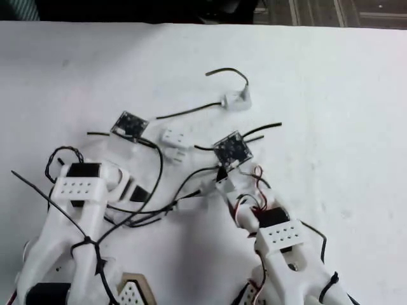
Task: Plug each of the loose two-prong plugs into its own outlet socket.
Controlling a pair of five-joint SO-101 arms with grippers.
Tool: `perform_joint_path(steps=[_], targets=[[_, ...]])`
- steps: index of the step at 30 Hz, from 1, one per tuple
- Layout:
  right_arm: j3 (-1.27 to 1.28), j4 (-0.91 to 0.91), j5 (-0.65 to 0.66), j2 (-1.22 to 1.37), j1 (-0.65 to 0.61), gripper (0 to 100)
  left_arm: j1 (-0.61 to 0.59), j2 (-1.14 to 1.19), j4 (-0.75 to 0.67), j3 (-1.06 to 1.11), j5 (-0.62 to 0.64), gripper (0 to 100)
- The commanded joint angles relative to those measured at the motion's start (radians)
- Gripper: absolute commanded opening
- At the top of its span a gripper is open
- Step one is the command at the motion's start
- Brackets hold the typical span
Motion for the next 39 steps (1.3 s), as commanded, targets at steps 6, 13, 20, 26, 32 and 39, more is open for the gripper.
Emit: perform_joint_path(steps=[6, 13, 20, 26, 32, 39], targets=[[-0.146, 0.325, 0.046, 0.015, 0.012, 1.7, -0.002, -0.030, -0.014, 0.009, -0.006, 33], [-0.210, 0.412, 0.044, 0.022, 0.013, 1.7, -0.002, -0.036, -0.014, 0.014, -0.008, 33], [-0.210, 0.412, 0.048, 0.024, 0.010, 1.7, -0.002, -0.036, -0.014, 0.015, -0.008, 33], [-0.233, 0.420, 0.061, 0.073, 0.008, 1.6, -0.002, -0.036, -0.012, 0.015, -0.008, 33], [-0.334, 0.420, 0.069, 0.295, 0.012, 1.6, -0.002, -0.036, -0.012, 0.015, -0.008, 33], [-0.374, 0.420, 0.072, 0.384, 0.007, 1.6, -0.002, -0.036, -0.014, 0.017, -0.008, 33]])
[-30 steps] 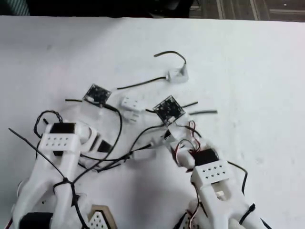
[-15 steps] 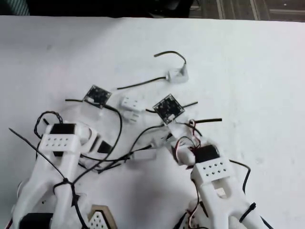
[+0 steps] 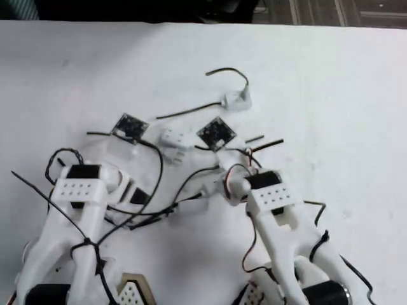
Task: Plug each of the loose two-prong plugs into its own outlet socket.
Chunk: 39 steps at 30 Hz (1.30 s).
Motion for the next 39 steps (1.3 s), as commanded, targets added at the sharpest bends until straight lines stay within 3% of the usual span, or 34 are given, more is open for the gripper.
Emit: perform_joint_path(steps=[1, 13, 24, 33, 39], targets=[[-0.005, 0.021, 0.012, 0.038, 0.005, 1.6, -0.002, -0.030, -0.012, -0.002, -0.008, 33], [-0.210, 0.125, 0.014, 0.311, 0.004, 1.6, -0.002, -0.030, -0.012, -0.002, -0.008, 33], [-0.203, 0.113, 0.014, 0.337, -0.019, 1.6, -0.002, -0.030, -0.012, -0.002, -0.008, 33], [-0.235, 0.120, 0.008, 0.228, -0.019, 1.6, -0.002, -0.030, -0.012, -0.002, -0.008, 33], [-0.423, 0.289, 0.005, 0.039, 0.018, 1.6, -0.002, -0.030, -0.012, 0.000, -0.008, 33]])
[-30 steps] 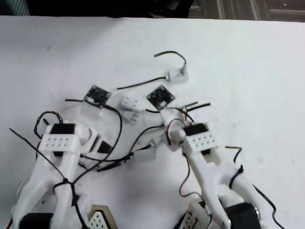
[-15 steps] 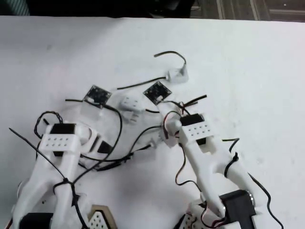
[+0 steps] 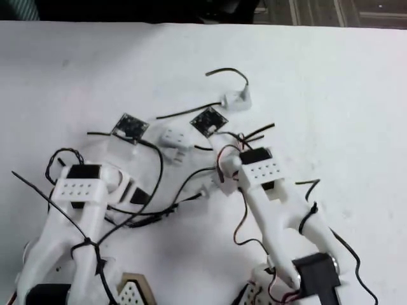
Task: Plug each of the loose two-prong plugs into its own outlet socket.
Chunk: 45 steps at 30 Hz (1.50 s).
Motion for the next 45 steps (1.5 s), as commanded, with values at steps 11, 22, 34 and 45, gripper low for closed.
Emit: perform_joint_path(steps=[11, 22, 34, 45], targets=[[-0.597, 0.156, -0.071, 0.068, 0.171, 1.6, -0.002, -0.030, -0.012, 0.000, -0.008, 33], [-1.195, 0.156, -0.327, 0.556, 0.309, 1.7, -0.002, -0.028, -0.012, 0.000, -0.008, 33], [-1.534, 0.163, -0.411, 0.957, 0.328, 11.1, -0.002, -0.028, -0.012, 0.000, -0.008, 33], [-1.711, 0.503, -0.404, 0.911, 0.325, 19.6, -0.002, -0.028, -0.012, 0.000, -0.009, 33]])
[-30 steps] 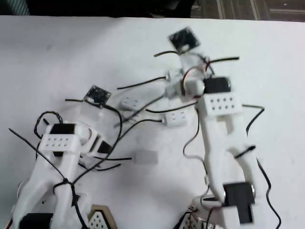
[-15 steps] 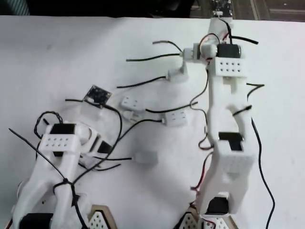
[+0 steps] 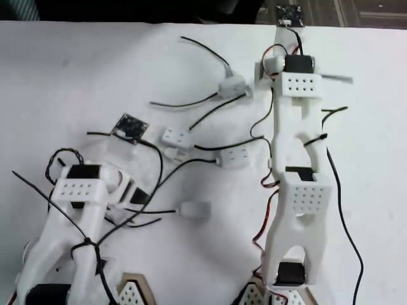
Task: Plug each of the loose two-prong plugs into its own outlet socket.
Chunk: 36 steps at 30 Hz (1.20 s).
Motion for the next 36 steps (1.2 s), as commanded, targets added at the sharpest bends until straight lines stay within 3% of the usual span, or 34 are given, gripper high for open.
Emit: perform_joint_path(steps=[1, 7, 13, 25, 36], targets=[[-0.094, 0.154, 0.002, -0.096, 0.002, 19.5, -0.002, -0.028, -0.012, 0.000, -0.009, 33], [-0.095, 0.357, 0.003, -0.180, -0.039, 18.7, -0.002, -0.028, -0.012, 0.000, -0.009, 33], [0.106, 0.354, 0.038, -0.323, -0.087, 1.1, -0.004, -0.028, -0.012, 0.000, -0.009, 33], [0.753, 0.349, 0.068, -0.719, -0.220, 1.8, -0.007, -0.030, -0.012, 0.000, -0.005, 33], [1.148, 0.038, 0.060, -0.797, -0.219, 1.8, -0.008, -0.031, -0.012, -0.006, -0.003, 33]])
